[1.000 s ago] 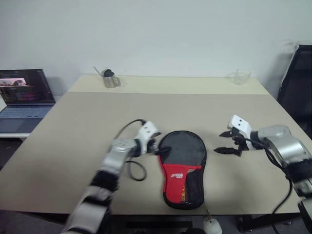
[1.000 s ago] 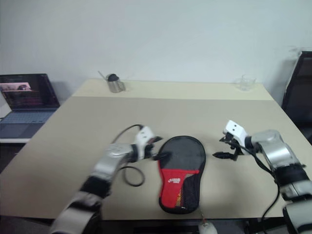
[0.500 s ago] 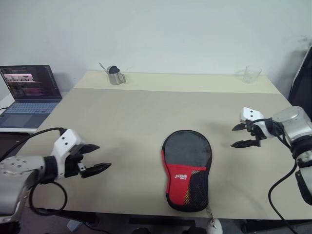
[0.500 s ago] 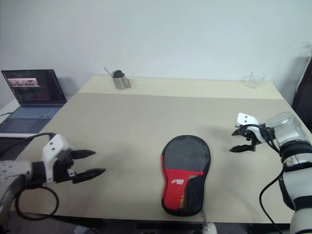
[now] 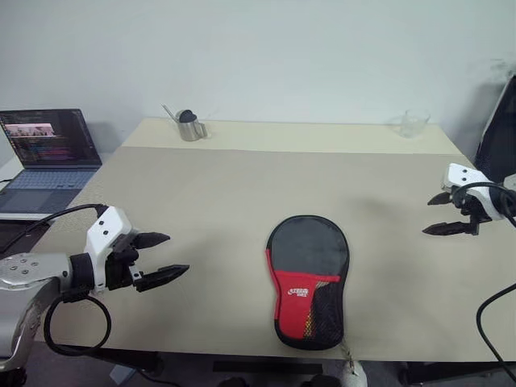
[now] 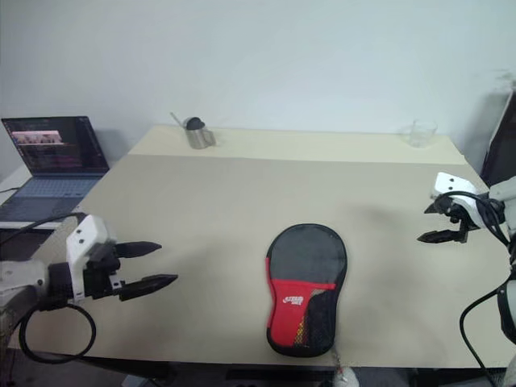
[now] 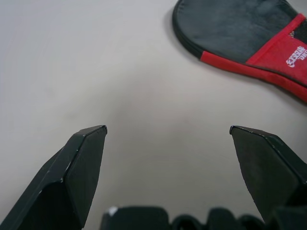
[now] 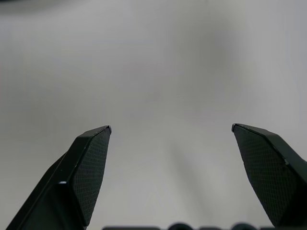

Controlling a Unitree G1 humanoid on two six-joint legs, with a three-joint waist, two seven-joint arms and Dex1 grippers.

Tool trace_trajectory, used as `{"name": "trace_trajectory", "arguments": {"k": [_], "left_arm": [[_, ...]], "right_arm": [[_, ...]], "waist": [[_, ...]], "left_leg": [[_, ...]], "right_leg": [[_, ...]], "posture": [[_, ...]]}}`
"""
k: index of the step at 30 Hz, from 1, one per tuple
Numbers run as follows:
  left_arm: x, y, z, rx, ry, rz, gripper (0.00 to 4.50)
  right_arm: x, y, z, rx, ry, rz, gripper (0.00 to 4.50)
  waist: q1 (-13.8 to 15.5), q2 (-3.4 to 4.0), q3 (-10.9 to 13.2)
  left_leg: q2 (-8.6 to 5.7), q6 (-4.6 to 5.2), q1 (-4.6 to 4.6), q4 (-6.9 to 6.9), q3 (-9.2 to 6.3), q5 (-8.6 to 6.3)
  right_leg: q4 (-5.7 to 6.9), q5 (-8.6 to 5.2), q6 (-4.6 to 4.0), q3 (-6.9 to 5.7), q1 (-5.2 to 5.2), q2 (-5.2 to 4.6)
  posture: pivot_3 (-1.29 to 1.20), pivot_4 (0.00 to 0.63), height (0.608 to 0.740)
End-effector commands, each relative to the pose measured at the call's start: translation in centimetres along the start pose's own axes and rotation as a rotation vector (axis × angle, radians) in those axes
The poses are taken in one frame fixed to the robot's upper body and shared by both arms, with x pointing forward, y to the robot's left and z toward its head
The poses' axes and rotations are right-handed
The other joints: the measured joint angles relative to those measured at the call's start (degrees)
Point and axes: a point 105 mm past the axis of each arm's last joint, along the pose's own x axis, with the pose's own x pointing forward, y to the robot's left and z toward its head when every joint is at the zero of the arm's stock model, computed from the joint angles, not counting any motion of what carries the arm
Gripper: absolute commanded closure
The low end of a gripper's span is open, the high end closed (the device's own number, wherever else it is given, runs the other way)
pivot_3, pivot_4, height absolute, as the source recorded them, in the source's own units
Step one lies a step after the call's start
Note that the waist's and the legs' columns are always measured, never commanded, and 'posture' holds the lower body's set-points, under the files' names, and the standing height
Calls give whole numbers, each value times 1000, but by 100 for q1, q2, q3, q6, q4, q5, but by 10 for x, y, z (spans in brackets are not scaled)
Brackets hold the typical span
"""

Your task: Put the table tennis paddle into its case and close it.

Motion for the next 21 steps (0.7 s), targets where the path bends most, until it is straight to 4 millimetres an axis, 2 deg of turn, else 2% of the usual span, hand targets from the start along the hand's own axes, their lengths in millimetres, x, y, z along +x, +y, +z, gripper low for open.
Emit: {"name": "trace_trajectory", "arguments": {"k": [1,4,8,21], "left_arm": [[1,8,9,39,-16,7,0],[1,8,14,55,-21,1,0],[-10,16,20,62,-30,37,0],[-26,26,8,62,69,71,0]], "right_arm": [[-14,1,7,-27,-21,3,51],[-13,-1,9,-30,-40,-20,51],[-7,0,14,-37,-76,-37,51],[12,26,30,-59,-151,38,51]], "waist": [[-7,1,1],[-16,2,1],[-15,2,1],[4,3,2]], "left_leg": [[0,0,2,0,1,0],[0,0,5,4,4,1],[1,0,5,4,6,1],[0,-1,5,11,4,1]], "right_leg": [[4,0,0,1,0,0],[10,0,0,4,0,2],[10,0,0,5,-1,2],[27,0,1,5,-2,-2]], "posture": [[0,150,740],[0,150,740],[0,150,740],[0,150,740]]}}
